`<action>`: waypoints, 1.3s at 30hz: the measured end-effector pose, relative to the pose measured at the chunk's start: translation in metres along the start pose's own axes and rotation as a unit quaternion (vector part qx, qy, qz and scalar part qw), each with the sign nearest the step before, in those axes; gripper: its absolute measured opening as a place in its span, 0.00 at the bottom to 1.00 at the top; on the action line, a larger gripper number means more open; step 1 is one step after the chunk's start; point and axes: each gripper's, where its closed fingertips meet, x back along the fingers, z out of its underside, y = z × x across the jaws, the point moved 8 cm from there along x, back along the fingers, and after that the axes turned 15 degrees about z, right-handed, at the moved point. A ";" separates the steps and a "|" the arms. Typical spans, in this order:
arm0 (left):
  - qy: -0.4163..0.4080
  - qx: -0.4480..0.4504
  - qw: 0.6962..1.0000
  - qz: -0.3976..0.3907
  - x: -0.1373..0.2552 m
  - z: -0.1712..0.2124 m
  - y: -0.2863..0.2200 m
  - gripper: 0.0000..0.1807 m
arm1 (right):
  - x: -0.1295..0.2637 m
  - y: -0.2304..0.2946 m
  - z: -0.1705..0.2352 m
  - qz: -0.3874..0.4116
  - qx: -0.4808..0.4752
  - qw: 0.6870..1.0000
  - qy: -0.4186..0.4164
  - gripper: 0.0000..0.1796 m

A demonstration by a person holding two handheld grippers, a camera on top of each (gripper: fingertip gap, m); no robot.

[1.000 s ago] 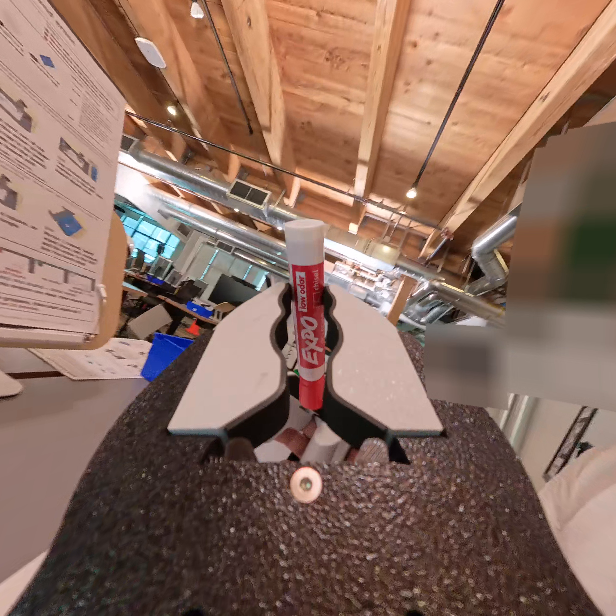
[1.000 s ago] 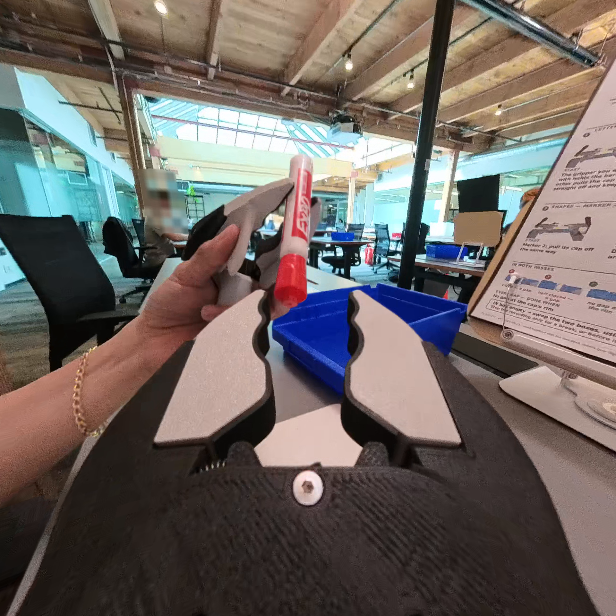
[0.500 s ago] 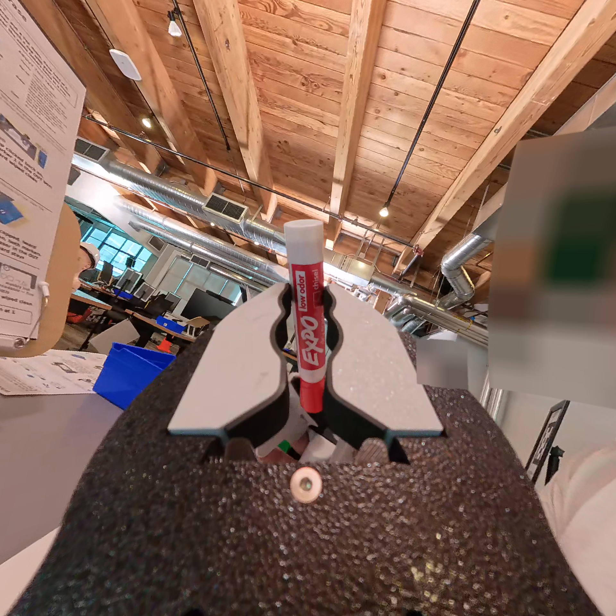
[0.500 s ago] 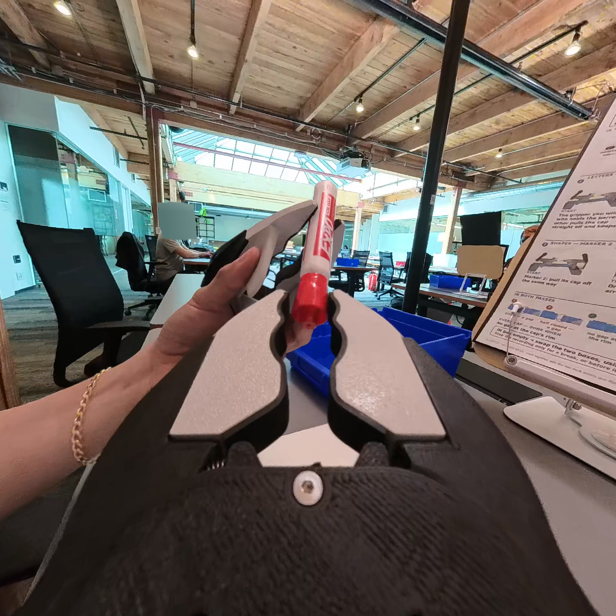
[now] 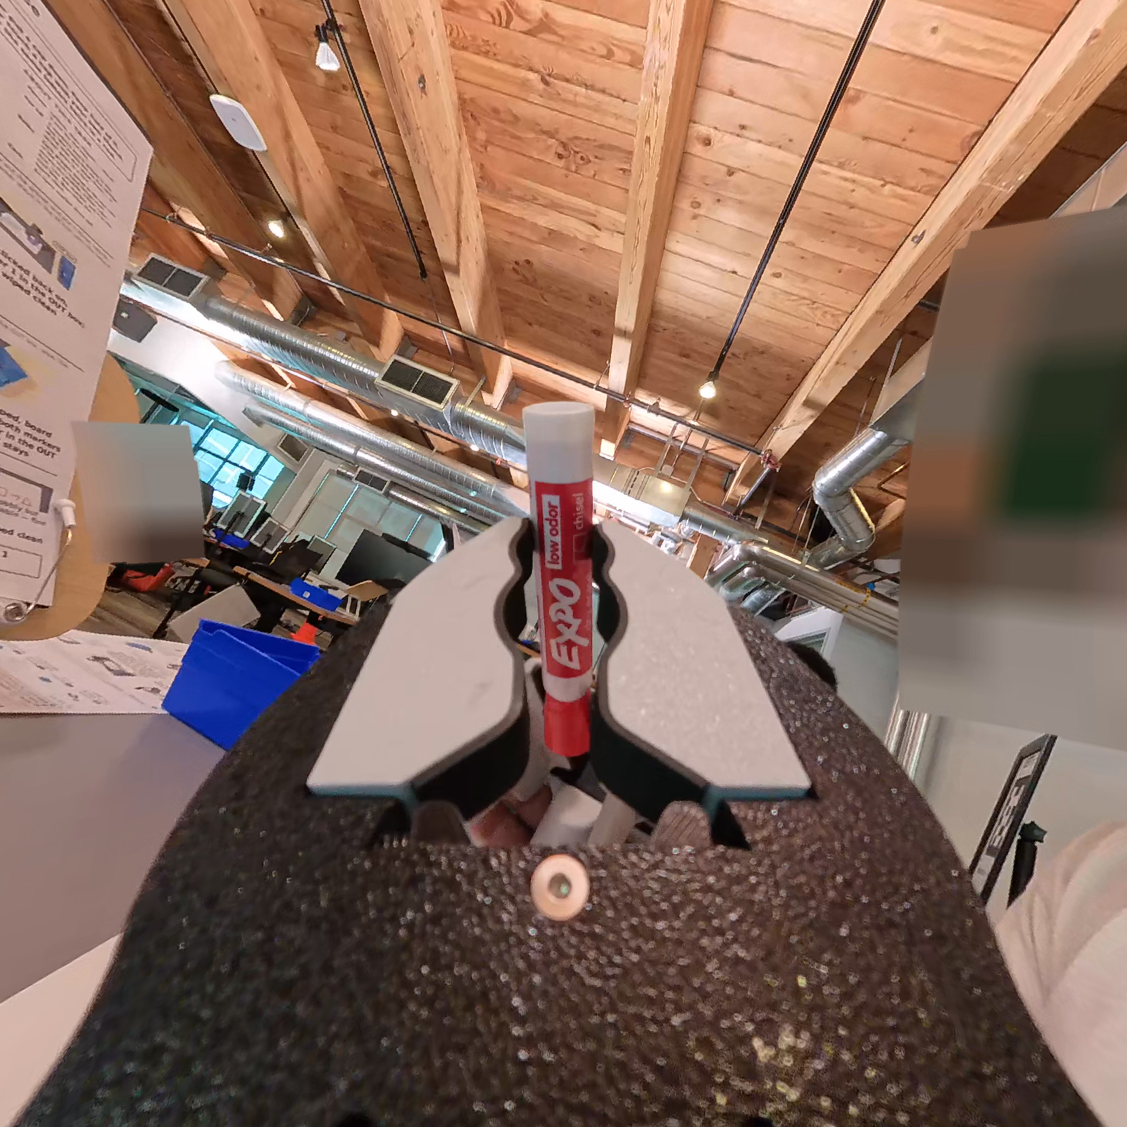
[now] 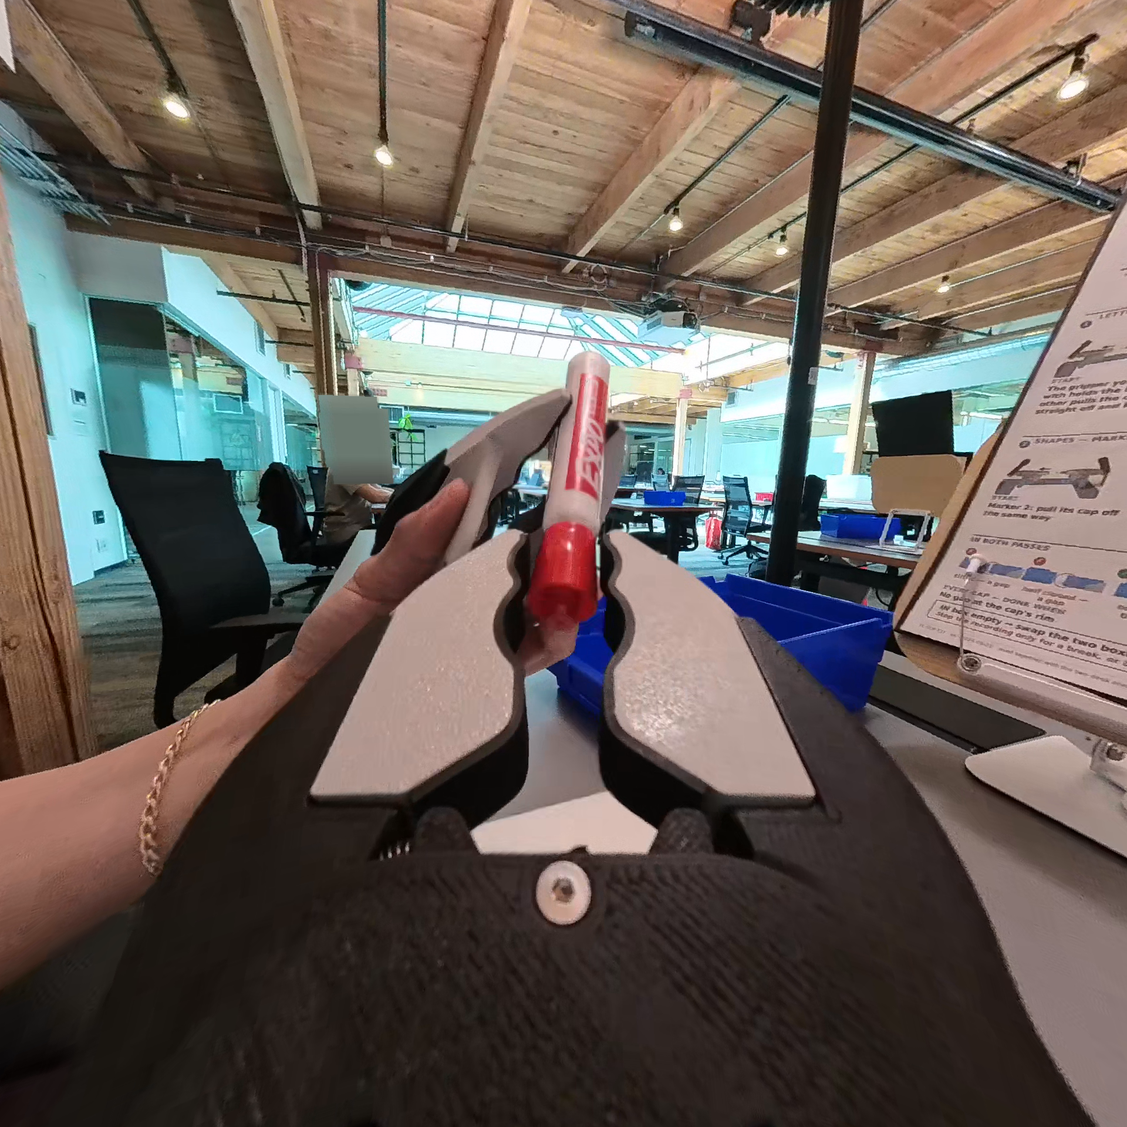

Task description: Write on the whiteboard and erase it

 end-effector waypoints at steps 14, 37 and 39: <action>0.021 0.013 1.000 0.020 0.004 0.004 0.002 0.10 | 0.013 -0.007 -0.009 -0.015 0.026 0.999 0.045 0.11; 0.370 0.052 0.923 0.092 0.002 0.020 -0.009 0.20 | 0.025 -0.009 -0.003 -0.155 0.079 0.976 0.135 0.11; 0.381 0.038 0.919 0.089 0.003 0.020 -0.009 0.17 | 0.024 -0.009 -0.005 -0.155 0.081 0.976 0.133 0.11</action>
